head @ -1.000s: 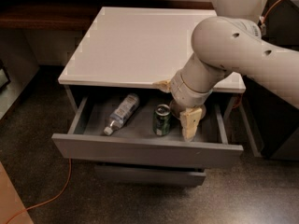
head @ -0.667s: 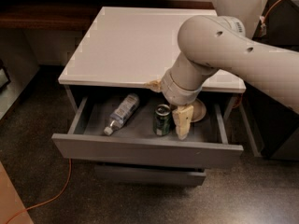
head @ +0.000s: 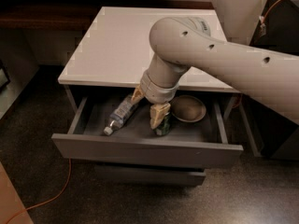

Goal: Pick blue plastic bottle from top drawer and place on counter

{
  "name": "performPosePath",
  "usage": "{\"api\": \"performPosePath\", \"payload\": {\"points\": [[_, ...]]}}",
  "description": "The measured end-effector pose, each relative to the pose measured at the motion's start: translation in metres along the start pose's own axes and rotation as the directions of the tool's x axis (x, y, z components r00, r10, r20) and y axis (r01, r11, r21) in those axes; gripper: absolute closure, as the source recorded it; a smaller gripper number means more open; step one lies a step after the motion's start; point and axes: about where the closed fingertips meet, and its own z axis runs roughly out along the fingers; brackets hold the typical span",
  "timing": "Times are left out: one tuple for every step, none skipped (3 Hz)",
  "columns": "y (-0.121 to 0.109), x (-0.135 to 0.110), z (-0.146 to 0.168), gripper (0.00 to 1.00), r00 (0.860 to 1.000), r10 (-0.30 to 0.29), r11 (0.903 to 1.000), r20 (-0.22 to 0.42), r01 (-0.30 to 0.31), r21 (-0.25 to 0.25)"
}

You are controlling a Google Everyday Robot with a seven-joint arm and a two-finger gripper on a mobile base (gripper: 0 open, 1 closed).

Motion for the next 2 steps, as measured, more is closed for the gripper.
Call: {"api": "performPosePath", "payload": {"points": [[-0.017,-0.01,0.019,0.58,1.0,-0.027,0.9994,0.009,0.027,-0.023],[-0.034,-0.012,0.051,0.9,1.0,-0.012,0.9987,0.012,0.012,-0.05]]}}
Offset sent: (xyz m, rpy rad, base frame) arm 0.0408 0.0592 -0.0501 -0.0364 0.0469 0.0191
